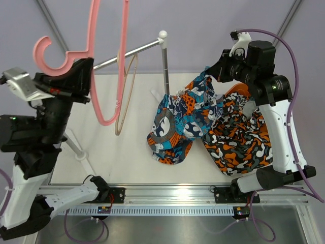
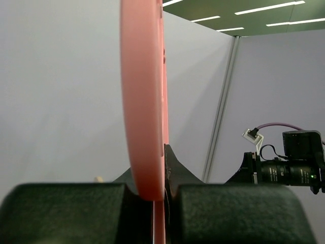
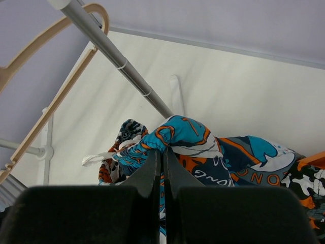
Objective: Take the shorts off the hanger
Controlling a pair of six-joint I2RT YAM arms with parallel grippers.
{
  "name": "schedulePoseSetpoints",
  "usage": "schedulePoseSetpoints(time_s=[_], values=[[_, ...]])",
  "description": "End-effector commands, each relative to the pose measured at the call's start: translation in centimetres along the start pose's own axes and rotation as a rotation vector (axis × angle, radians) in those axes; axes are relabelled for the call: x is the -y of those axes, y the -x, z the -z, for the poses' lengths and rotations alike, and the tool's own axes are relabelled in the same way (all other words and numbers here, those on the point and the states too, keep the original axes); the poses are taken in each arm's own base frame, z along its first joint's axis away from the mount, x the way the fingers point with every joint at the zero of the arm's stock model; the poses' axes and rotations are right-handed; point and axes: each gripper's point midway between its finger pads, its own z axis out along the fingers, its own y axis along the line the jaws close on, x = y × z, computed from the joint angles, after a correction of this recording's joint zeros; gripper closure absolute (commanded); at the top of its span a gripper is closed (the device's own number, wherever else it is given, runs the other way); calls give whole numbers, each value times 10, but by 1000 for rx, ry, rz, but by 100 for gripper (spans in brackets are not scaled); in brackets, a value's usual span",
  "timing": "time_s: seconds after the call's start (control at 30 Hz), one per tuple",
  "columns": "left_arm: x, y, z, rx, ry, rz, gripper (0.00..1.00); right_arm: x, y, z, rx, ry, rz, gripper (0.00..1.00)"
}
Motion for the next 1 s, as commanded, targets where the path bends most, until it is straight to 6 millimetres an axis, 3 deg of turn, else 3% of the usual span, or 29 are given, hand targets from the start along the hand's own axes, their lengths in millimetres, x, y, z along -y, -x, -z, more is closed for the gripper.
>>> schedulePoseSetpoints(time_s=[0.0, 0.07, 0.13, 0.17, 0.2, 0.23, 0.3, 0.33, 0.4, 0.47, 0.63, 0.73, 0.97], values=[[-13, -7, 22, -119, 41, -59, 100, 0, 9, -3, 43, -11, 8, 100], [-23, -20, 33, -183, 89, -56, 100, 1, 8, -5, 38, -8, 5, 100], [-35, -17, 48, -176, 140, -48, 100, 2, 6, -7, 35, -9, 2, 100], [-45, -31, 54, -197, 193, -61, 100, 2, 6, -7, 37, -9, 6, 100], [-50, -32, 60, -193, 209, -73, 100, 2, 6, -7, 37, -9, 6, 100], [-53, -28, 67, -178, 219, -74, 100, 3, 4, -8, 31, -10, 4, 100], [-52, -39, 70, -218, 201, -103, 100, 3, 4, -7, 32, -10, 9, 100], [-50, -54, 69, -276, 183, -121, 100, 4, 2, -8, 27, -14, 8, 100], [-30, -63, 67, -307, 68, -111, 100, 4, 0, -8, 26, -16, 9, 100], [-22, -77, 66, -353, 27, -111, 100, 6, -3, -9, 19, -20, 8, 100], [-18, -111, 72, -487, -3, -120, 100, 9, -8, -10, 14, -28, 7, 100], [-6, -133, 75, -555, -76, -107, 100, 8, -11, -11, 5, -23, 4, 100], [26, -154, 93, -639, -272, -62, 100, 11, -14, -13, -1, -31, 5, 100]])
